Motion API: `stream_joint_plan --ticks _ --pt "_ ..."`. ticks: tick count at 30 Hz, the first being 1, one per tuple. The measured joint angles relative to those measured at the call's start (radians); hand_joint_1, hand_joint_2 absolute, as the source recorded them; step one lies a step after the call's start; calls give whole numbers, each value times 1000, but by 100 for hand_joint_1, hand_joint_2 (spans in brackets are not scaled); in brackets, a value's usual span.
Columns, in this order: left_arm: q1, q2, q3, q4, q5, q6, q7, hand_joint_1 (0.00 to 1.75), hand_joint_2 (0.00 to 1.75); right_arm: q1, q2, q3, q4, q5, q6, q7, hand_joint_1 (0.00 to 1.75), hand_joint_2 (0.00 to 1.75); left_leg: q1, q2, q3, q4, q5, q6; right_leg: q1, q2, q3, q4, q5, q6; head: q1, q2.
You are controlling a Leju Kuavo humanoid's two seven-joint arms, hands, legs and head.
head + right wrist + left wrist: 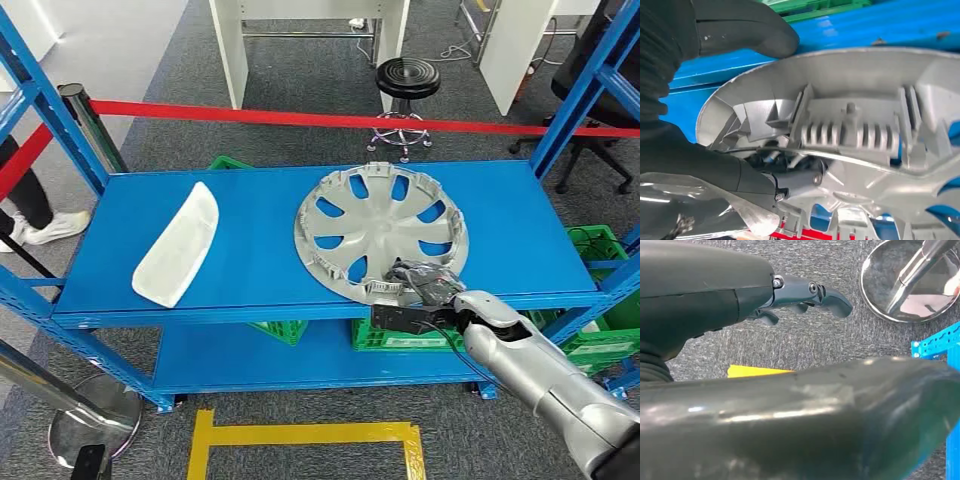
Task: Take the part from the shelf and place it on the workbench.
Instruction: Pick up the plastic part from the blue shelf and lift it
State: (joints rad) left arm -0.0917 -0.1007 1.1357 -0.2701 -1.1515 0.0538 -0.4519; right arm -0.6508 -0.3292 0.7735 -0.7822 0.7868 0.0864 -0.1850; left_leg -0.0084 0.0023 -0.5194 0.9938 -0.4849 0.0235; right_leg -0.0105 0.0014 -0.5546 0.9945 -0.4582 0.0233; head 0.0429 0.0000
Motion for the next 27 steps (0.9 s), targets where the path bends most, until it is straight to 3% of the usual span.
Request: stream_joint_plan --ticks 8,16,27 --pt "2 0 -2 0 9 0 0 0 0 20 6 -10 -34 -37 -40 -17 175 175 1 0 -1 0 0 0 0 0 -1 0 0 0 0 0" --pt "7 7 -9 0 13 5 -1 0 0 134 27 -87 -244 -77 -112 -41 175 175 2 0 -6 0 1 -1 1 0 -7 0 0 0 0 0" --pt "12 8 -14 0 20 7 -6 0 0 208 36 -146 -388 -92 -150 -66 175 175 1 0 -10 0 1 -1 1 0 -9 0 0 0 0 0"
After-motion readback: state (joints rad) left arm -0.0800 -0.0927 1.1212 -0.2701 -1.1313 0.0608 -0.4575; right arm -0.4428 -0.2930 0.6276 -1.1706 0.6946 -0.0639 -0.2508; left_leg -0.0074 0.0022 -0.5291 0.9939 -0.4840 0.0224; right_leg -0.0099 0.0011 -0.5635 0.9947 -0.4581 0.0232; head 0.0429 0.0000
